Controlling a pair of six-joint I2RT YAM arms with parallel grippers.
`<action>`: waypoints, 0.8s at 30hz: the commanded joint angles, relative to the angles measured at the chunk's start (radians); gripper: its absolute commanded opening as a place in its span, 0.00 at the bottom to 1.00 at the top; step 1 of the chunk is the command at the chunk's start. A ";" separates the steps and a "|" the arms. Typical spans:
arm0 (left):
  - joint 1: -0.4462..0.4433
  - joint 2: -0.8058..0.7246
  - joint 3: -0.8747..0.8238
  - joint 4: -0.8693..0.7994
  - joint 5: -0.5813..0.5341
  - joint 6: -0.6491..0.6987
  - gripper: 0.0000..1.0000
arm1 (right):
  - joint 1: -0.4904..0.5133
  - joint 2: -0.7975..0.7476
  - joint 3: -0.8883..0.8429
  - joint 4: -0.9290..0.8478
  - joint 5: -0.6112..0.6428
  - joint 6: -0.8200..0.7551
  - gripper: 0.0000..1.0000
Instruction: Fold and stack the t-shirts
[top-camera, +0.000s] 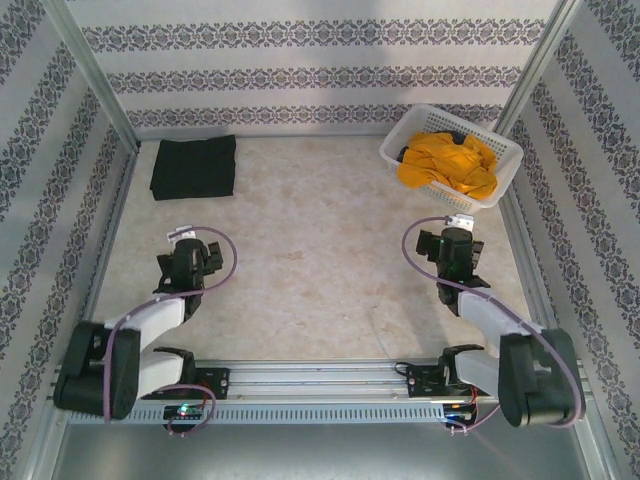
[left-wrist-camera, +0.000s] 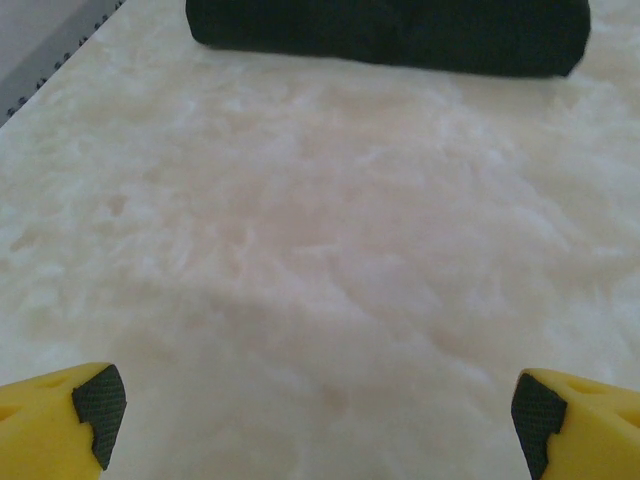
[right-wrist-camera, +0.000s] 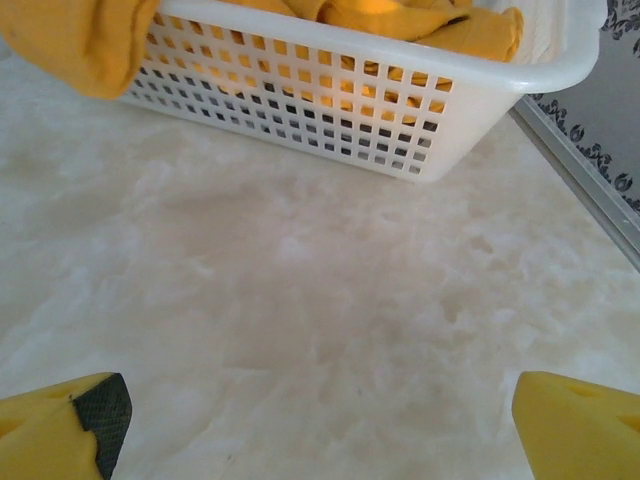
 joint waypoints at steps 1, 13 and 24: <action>0.049 0.118 0.029 0.348 0.072 0.081 1.00 | -0.045 0.076 -0.014 0.269 -0.098 -0.051 0.98; 0.095 0.371 0.018 0.674 0.235 0.158 1.00 | -0.079 0.349 -0.013 0.619 -0.277 -0.090 0.98; 0.088 0.354 0.055 0.569 0.228 0.163 1.00 | -0.025 0.348 0.026 0.554 -0.194 -0.134 0.98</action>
